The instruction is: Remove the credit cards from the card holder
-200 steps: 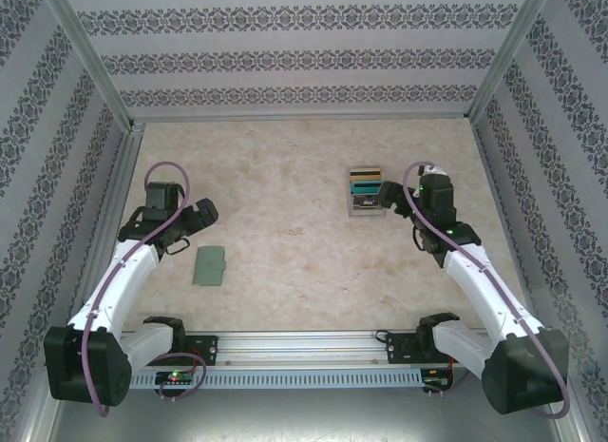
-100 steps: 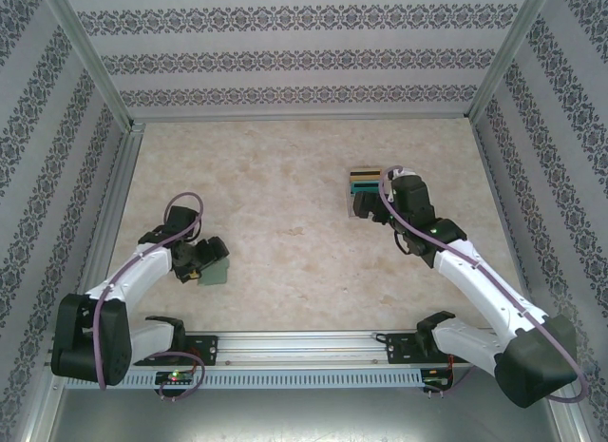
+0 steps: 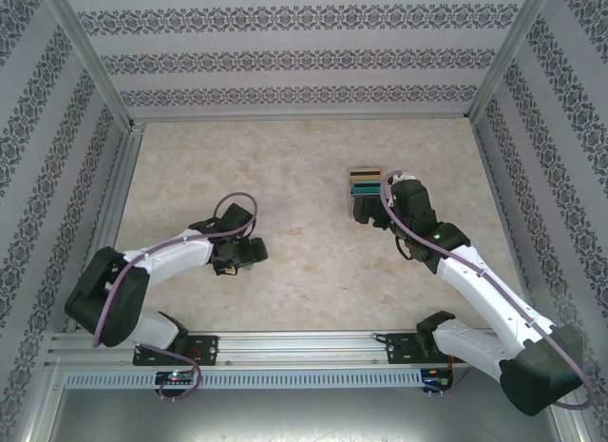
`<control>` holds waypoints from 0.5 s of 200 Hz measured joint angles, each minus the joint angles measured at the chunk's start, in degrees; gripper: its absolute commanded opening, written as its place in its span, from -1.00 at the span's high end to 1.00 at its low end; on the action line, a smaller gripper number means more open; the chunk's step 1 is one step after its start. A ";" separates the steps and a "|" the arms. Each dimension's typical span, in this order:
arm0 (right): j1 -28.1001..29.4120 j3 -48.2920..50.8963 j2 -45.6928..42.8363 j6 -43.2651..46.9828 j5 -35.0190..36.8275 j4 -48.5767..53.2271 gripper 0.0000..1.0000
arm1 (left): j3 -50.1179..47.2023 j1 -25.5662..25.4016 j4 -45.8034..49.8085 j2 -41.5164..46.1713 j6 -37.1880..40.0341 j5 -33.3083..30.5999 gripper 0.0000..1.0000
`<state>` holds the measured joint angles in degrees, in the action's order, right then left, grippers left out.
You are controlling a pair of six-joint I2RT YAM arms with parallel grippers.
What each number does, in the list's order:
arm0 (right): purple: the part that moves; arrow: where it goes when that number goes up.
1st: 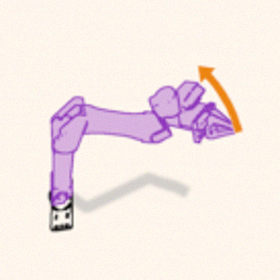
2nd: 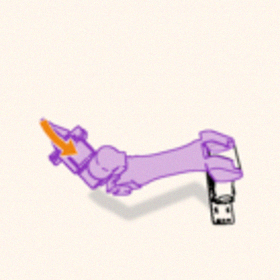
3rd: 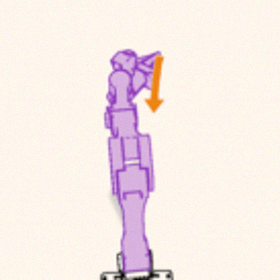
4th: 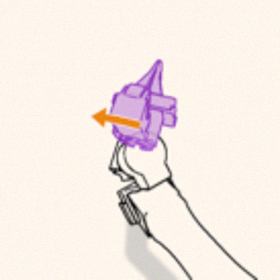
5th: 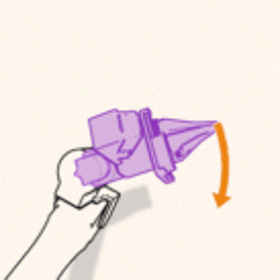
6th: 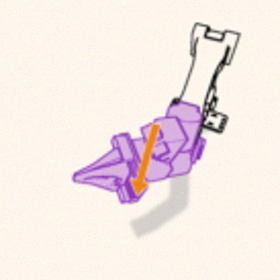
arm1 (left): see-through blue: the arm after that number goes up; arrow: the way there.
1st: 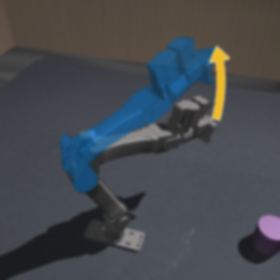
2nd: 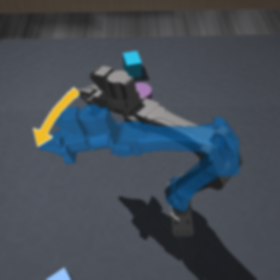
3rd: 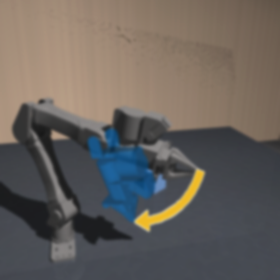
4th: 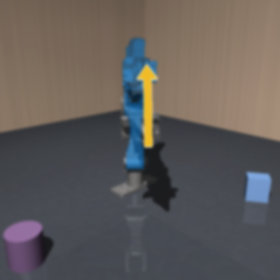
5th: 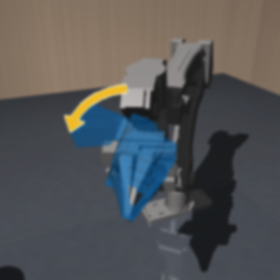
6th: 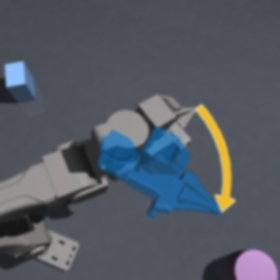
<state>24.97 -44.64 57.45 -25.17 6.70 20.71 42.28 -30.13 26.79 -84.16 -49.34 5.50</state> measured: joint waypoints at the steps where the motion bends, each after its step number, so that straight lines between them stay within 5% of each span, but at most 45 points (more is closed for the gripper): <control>1: 0.04 0.00 -0.04 0.00 0.00 0.04 -0.96 | 0.13 -0.04 0.09 -0.13 -0.09 -0.09 -0.82; 100: 4.17 0.02 -2.47 -0.04 3.19 1.99 -0.96 | 5.40 -0.17 3.45 -0.11 -5.42 -9.60 -0.99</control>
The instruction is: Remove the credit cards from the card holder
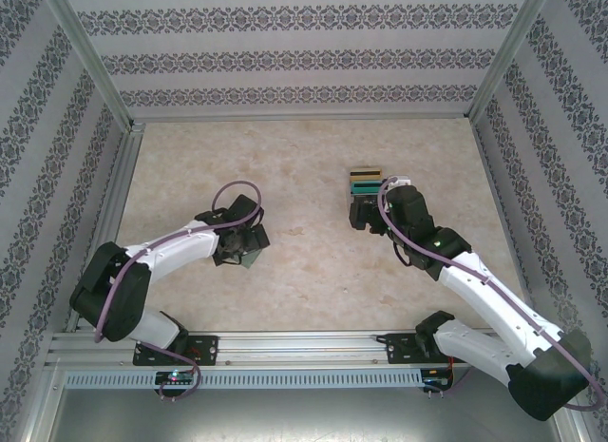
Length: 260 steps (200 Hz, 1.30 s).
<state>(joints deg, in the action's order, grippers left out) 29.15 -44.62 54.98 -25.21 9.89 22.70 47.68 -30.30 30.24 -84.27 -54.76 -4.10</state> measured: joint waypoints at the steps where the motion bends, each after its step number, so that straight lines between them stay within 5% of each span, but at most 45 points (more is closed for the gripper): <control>1: 0.00 0.00 0.00 0.00 0.02 0.02 -0.96 | 0.00 0.07 0.00 0.00 0.02 -0.04 -0.99; 93: 0.90 0.00 -0.11 0.00 1.20 0.57 -0.96 | 5.40 1.84 -0.26 -8.83 0.35 -0.15 -1.00; 193: 1.42 0.11 -1.20 -0.15 1.44 1.18 -0.96 | 15.19 -2.86 -10.40 -17.73 7.39 10.16 -0.98; 260: 7.32 -5.35 13.16 2.47 -0.79 1.11 -0.88 | 14.38 -2.69 -6.54 -8.44 7.23 4.66 -0.99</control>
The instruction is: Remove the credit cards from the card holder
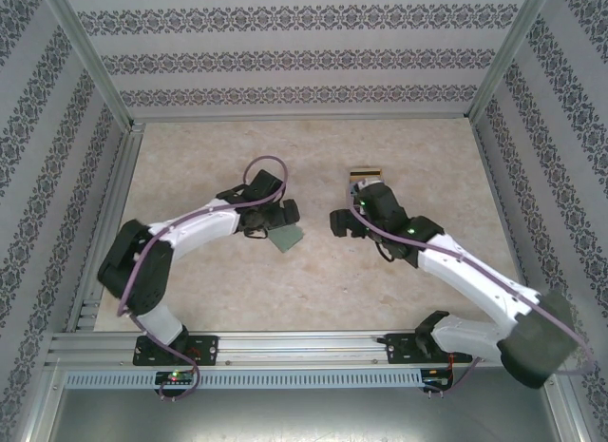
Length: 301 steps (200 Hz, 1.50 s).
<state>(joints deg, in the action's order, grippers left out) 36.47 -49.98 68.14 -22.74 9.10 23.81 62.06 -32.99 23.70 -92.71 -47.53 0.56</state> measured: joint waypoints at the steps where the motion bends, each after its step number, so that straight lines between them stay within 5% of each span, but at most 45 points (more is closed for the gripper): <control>1: 0.07 -0.13 0.20 0.00 0.00 0.00 -0.87 | -0.09 0.02 0.09 0.26 -0.07 -0.13 -0.99; 66: 6.49 -17.20 23.96 6.10 -5.18 0.17 -0.02 | -13.94 1.53 9.75 26.38 -6.93 -15.17 -0.99; 126: 10.75 -31.47 42.38 11.28 -7.08 4.63 0.10 | -21.81 1.62 16.48 42.10 -12.26 -19.93 -0.99; 228: 11.30 -40.37 53.09 17.22 -5.29 10.78 0.12 | -23.30 1.62 19.43 45.94 -14.47 -20.13 -0.99; 290: 11.30 -41.29 53.46 18.08 -4.17 11.52 0.99 | -23.30 1.62 19.41 45.94 -14.32 -19.91 -0.99; 301: 11.30 -41.66 53.40 17.66 -4.28 11.58 1.00 | -23.30 1.62 19.34 45.94 -14.05 -19.41 -0.99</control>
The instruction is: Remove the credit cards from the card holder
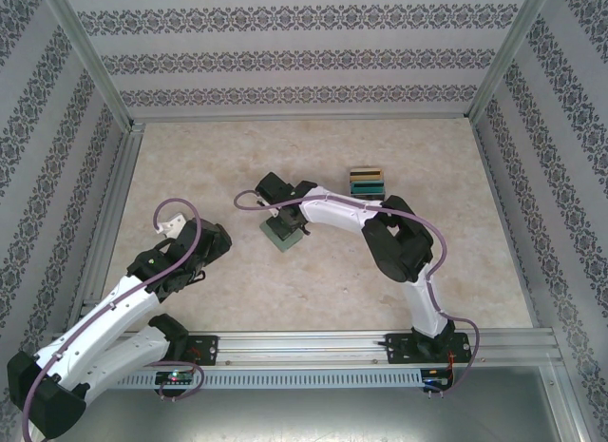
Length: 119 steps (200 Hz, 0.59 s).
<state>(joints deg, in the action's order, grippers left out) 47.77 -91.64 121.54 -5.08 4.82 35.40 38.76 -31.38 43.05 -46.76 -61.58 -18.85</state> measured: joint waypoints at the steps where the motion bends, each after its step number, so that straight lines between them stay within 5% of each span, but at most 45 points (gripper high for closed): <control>1: 0.00 -0.02 0.00 -0.04 0.02 0.00 1.00 | 0.00 0.00 0.00 0.00 0.04 0.13 -0.99; 49: -0.42 1.29 -1.99 -4.61 -5.35 -0.22 1.00 | -0.07 0.00 -5.57 -2.97 2.49 6.88 -0.89; 106: -0.48 7.91 -8.22 -15.65 -15.72 -5.11 1.00 | -0.72 1.11 -17.51 -13.33 3.34 20.39 -0.40; 119: -0.79 10.32 -9.38 -18.01 -17.35 -6.93 1.00 | -0.72 1.18 -19.69 -15.91 3.45 23.04 -0.14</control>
<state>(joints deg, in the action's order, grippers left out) 46.98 -81.32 112.16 -23.09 -12.53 28.47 38.04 -30.20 23.35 -62.67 -58.13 4.19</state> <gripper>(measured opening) 0.063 0.656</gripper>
